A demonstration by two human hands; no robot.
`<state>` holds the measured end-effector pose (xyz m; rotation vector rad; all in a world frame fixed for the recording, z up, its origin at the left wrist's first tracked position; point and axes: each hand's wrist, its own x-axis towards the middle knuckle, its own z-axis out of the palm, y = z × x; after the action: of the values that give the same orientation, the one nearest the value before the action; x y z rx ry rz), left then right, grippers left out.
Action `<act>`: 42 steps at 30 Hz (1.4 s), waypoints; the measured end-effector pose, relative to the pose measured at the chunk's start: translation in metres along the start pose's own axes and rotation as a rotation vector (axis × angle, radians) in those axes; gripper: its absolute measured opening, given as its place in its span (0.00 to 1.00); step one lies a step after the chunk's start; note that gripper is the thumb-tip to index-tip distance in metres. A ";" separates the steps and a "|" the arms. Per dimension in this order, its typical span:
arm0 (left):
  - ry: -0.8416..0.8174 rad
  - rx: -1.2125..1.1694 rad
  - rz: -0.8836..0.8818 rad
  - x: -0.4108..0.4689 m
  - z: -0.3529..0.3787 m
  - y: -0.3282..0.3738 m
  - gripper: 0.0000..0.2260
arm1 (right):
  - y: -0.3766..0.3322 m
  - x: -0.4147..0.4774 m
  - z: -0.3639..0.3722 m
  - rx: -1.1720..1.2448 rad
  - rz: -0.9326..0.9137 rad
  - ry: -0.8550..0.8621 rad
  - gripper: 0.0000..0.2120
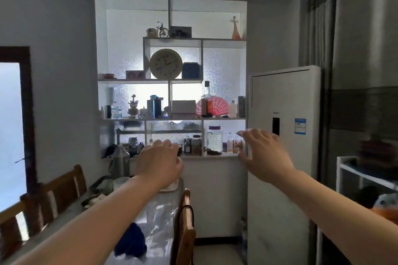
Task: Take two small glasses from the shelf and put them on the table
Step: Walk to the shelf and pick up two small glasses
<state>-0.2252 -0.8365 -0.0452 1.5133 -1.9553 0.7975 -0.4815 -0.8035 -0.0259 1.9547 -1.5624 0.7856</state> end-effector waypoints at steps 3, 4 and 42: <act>0.031 0.014 -0.011 0.040 0.036 0.020 0.13 | 0.042 0.036 0.032 -0.003 -0.061 0.003 0.24; 0.031 0.027 -0.012 0.054 0.047 0.026 0.13 | 0.056 0.049 0.043 -0.006 -0.081 -0.007 0.24; 0.018 0.246 -0.252 0.439 0.449 -0.059 0.15 | 0.220 0.476 0.487 0.265 -0.287 0.064 0.21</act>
<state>-0.2929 -1.4633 -0.0272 1.8439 -1.6566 0.9609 -0.5570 -1.5147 -0.0202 2.2523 -1.1519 0.9587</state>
